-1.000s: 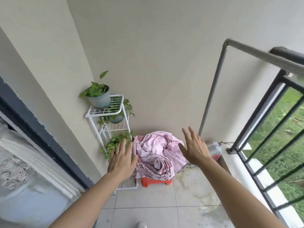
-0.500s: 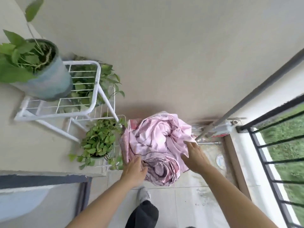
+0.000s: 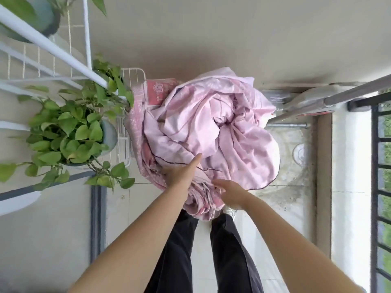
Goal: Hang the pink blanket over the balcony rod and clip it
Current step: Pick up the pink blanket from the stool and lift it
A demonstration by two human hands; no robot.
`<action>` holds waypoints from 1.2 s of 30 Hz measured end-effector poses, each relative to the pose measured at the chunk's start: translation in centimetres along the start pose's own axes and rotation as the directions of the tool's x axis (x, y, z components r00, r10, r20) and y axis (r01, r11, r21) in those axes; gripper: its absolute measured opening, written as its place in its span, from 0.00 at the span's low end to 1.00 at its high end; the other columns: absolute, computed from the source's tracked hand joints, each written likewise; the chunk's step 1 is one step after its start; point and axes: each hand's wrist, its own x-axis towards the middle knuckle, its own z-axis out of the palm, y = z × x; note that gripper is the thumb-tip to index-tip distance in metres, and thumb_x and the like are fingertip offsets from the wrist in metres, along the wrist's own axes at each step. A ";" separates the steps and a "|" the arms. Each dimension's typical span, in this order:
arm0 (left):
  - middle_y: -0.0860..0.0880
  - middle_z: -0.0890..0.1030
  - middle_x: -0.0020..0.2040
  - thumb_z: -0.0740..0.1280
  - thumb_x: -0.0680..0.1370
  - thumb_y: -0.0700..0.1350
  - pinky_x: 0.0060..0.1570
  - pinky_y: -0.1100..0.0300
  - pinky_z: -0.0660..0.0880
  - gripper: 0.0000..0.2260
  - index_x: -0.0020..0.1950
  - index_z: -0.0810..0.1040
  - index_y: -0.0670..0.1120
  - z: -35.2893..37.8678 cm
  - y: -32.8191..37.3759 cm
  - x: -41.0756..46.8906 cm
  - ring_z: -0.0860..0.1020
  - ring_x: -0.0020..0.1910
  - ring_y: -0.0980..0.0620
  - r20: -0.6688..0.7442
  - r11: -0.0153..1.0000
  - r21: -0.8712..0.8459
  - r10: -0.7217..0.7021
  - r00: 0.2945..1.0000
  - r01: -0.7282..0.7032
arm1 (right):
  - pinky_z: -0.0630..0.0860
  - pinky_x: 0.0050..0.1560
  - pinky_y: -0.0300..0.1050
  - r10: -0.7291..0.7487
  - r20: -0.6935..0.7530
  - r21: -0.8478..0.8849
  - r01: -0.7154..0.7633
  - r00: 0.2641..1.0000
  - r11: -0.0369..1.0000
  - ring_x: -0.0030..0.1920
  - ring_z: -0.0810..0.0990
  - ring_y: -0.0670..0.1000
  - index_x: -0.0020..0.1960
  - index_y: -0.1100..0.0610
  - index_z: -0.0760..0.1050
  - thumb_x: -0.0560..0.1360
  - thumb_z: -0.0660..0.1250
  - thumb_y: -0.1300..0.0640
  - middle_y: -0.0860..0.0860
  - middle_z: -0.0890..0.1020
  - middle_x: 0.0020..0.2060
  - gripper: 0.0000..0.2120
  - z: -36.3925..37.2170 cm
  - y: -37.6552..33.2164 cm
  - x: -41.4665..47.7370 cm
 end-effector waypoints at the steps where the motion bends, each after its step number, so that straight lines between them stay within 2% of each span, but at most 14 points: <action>1: 0.41 0.70 0.69 0.81 0.59 0.59 0.59 0.51 0.76 0.53 0.73 0.58 0.40 -0.2 -0.1 0.4 0.76 0.63 0.40 -0.069 1.000 -0.027 -0.011 0.998 0.009 | 0.71 0.66 0.45 0.016 0.071 0.045 -0.019 0.997 0.999 0.66 0.74 0.52 0.70 0.50 0.73 0.73 0.53 0.72 0.50 0.78 0.65 0.31 -0.4 0.4 0.0; 3: 0.42 0.81 0.56 0.79 0.58 0.50 0.46 0.48 0.82 0.30 0.55 0.72 0.41 -1.2 -0.9 1.6 0.83 0.48 0.41 -0.137 0.999 -0.044 0.013 0.990 -0.019 | 0.72 0.68 0.48 0.016 0.073 0.064 -0.020 0.997 0.998 0.65 0.76 0.50 0.69 0.52 0.75 0.72 0.52 0.74 0.50 0.79 0.64 0.32 -1.1 0.9 0.1; 4: 0.45 0.83 0.47 0.76 0.62 0.46 0.42 0.49 0.83 0.17 0.45 0.75 0.43 -1.7 -1.3 1.9 0.84 0.44 0.42 -0.136 0.999 -0.013 0.042 0.990 -0.044 | 0.74 0.66 0.49 0.004 -0.003 0.030 -0.004 1.000 1.000 0.63 0.78 0.51 0.68 0.52 0.75 0.73 0.54 0.72 0.50 0.80 0.63 0.29 -1.6 0.9 0.1; 6: 0.48 0.81 0.39 0.73 0.67 0.40 0.42 0.55 0.80 0.06 0.39 0.77 0.45 -2.9 -1.6 2.2 0.83 0.45 0.43 -0.114 0.992 0.041 0.121 0.986 -0.117 | 0.77 0.59 0.49 -0.050 -0.229 -0.127 0.020 0.972 0.992 0.61 0.79 0.54 0.70 0.50 0.72 0.76 0.57 0.66 0.52 0.78 0.65 0.24 -2.9 0.0 0.2; 8: 0.49 0.81 0.42 0.71 0.69 0.38 0.44 0.59 0.75 0.07 0.46 0.79 0.44 -4.0 -1.6 1.8 0.82 0.47 0.45 -0.089 0.965 0.087 0.256 0.962 -0.249 | 0.76 0.50 0.48 -0.167 -0.416 -0.218 0.080 0.894 0.973 0.60 0.78 0.57 0.74 0.50 0.65 0.77 0.60 0.63 0.55 0.71 0.70 0.26 -4.2 -1.6 0.4; 11: 0.53 0.81 0.52 0.71 0.68 0.38 0.54 0.58 0.75 0.20 0.59 0.76 0.50 -5.9 -2.5 0.1 0.79 0.51 0.49 -0.048 0.898 0.120 0.431 0.901 -0.423 | 0.76 0.53 0.51 -0.333 -0.536 -0.291 0.201 0.776 0.935 0.67 0.72 0.60 0.80 0.52 0.54 0.75 0.67 0.63 0.58 0.59 0.76 0.38 -6.0 -4.7 1.5; 13: 0.54 0.81 0.54 0.70 0.66 0.43 0.56 0.56 0.76 0.24 0.62 0.75 0.51 -7.4 -3.5 -0.4 0.79 0.54 0.50 0.001 0.862 0.151 0.489 0.872 -0.483 | 0.74 0.59 0.57 -0.330 -0.551 -0.331 0.162 0.767 0.930 0.73 0.66 0.63 0.81 0.50 0.46 0.74 0.70 0.61 0.60 0.49 0.79 0.45 -6.7 -6.3 2.6; 16: 0.52 0.82 0.57 0.70 0.67 0.44 0.58 0.52 0.77 0.26 0.65 0.75 0.51 -9.0 -4.4 -1.0 0.79 0.57 0.49 0.074 0.779 0.223 0.586 0.807 -0.586 | 0.69 0.66 0.57 -0.221 -0.515 -0.326 0.049 0.828 0.944 0.75 0.61 0.65 0.80 0.51 0.37 0.72 0.71 0.61 0.60 0.39 0.79 0.51 -7.3 -7.4 4.3; 21: 0.45 0.76 0.62 0.74 0.68 0.40 0.55 0.45 0.77 0.26 0.66 0.74 0.42 -9.7 -3.6 -1.9 0.76 0.60 0.43 0.214 0.419 0.491 0.792 0.572 -0.764 | 0.67 0.68 0.59 -0.273 -0.486 -0.314 0.126 0.830 0.941 0.73 0.62 0.66 0.80 0.54 0.46 0.70 0.70 0.62 0.59 0.54 0.77 0.47 -7.8 -8.3 4.7; 24: 0.47 0.77 0.58 0.76 0.65 0.39 0.44 0.46 0.79 0.24 0.60 0.77 0.42 -9.6 -1.8 -3.8 0.79 0.52 0.41 0.304 0.228 0.569 0.834 0.460 -0.790 | 0.57 0.75 0.60 -0.343 -0.653 -0.297 0.188 0.675 0.936 0.78 0.49 0.64 0.80 0.52 0.38 0.67 0.74 0.58 0.62 0.44 0.78 0.56 -8.1 -7.8 2.0; 26: 0.49 0.79 0.55 0.78 0.61 0.38 0.35 0.50 0.79 0.26 0.58 0.79 0.44 -9.5 -0.4 -5.4 0.80 0.44 0.42 0.348 0.129 0.584 0.852 0.391 -0.801 | 0.53 0.75 0.59 -0.413 -0.705 -0.362 0.209 0.576 0.909 0.79 0.46 0.63 0.80 0.53 0.38 0.64 0.76 0.51 0.62 0.41 0.78 0.59 -9.1 -7.3 -0.3; 31: 0.49 0.80 0.48 0.77 0.56 0.33 0.29 0.55 0.76 0.23 0.49 0.81 0.44 -10.5 2.9 -10.7 0.79 0.44 0.47 0.466 -0.184 0.535 0.879 0.106 -0.825 | 0.45 0.77 0.63 -0.557 -0.526 -0.612 0.169 0.643 0.773 0.79 0.39 0.63 0.80 0.50 0.34 0.57 0.78 0.37 0.63 0.37 0.78 0.69 -13.2 -7.8 -5.7; 34: 0.46 0.81 0.46 0.72 0.55 0.25 0.39 0.52 0.80 0.22 0.45 0.81 0.41 -12.2 5.7 -16.1 0.80 0.46 0.45 0.474 -0.323 0.463 0.877 -0.078 -0.825 | 0.41 0.76 0.63 -0.627 -0.449 -0.702 0.184 0.636 0.688 0.79 0.37 0.62 0.80 0.51 0.34 0.56 0.78 0.35 0.60 0.37 0.78 0.70 -15.2 -10.0 -9.7; 36: 0.45 0.81 0.46 0.73 0.56 0.23 0.47 0.52 0.81 0.22 0.46 0.82 0.39 -13.6 8.2 -20.2 0.80 0.47 0.44 0.450 -0.382 0.412 0.875 -0.180 -0.827 | 0.39 0.75 0.65 -0.666 -0.373 -0.765 0.192 0.647 0.615 0.79 0.36 0.61 0.80 0.47 0.43 0.58 0.75 0.33 0.57 0.39 0.79 0.63 -16.1 -11.9 -13.1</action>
